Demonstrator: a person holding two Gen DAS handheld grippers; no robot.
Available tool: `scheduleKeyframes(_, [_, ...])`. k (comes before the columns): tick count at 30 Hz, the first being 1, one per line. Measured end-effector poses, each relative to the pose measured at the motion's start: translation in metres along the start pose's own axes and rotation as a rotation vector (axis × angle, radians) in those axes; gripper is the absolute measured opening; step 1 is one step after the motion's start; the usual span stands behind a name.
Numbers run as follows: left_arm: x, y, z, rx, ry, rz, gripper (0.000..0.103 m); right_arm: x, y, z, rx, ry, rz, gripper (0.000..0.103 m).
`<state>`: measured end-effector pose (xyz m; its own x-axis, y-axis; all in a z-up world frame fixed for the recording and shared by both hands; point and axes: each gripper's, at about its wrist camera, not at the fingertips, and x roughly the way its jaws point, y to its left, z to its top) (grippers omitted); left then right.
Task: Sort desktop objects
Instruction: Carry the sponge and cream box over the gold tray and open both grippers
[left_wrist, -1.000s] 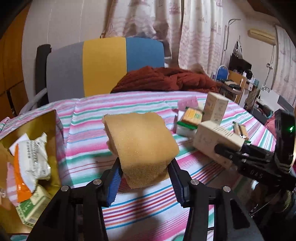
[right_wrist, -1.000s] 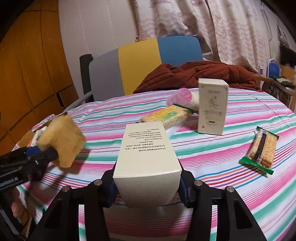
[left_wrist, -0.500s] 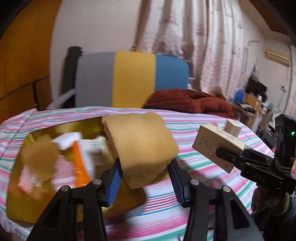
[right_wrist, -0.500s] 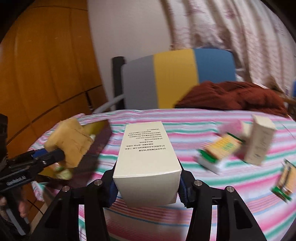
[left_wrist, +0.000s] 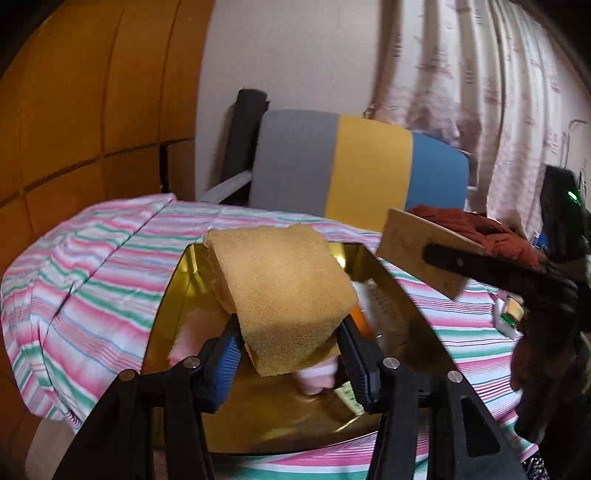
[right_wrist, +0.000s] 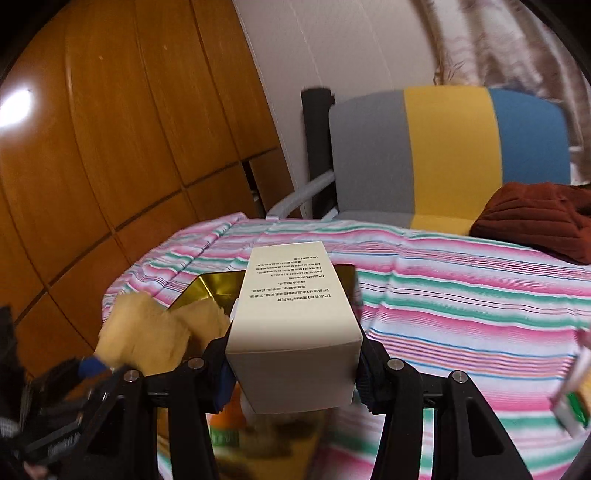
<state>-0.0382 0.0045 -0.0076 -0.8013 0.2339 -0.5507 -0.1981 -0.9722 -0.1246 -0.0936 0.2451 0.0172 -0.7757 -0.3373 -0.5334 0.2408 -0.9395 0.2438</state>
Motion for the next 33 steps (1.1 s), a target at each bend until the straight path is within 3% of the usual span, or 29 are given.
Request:
scheduleKeyframes(5, [0.006, 0.017, -0.011, -0.024, 0.024, 0.009, 0.057, 0.043, 0.007, 0.010, -0.001, 0.063, -0.046, 0.054])
scheduleKeyframes(11, [0.002, 0.031, -0.019, -0.044, 0.040, 0.007, 0.058, 0.059, 0.005, 0.005, 0.036, 0.102, -0.017, 0.058])
scheduleKeyframes(23, [-0.013, 0.039, -0.032, 0.006, 0.094, -0.005, 0.060, 0.018, 0.001, -0.007, 0.074, 0.024, 0.033, 0.066])
scheduleKeyframes(29, [-0.020, 0.049, -0.038, 0.014, 0.103, 0.040, 0.060, -0.006, -0.007, -0.018, 0.105, -0.010, 0.048, 0.067])
scheduleKeyframes(33, [-0.022, 0.049, -0.035, 0.000, 0.086, 0.058, 0.060, -0.027, -0.029, -0.035, 0.151, -0.028, 0.014, 0.071])
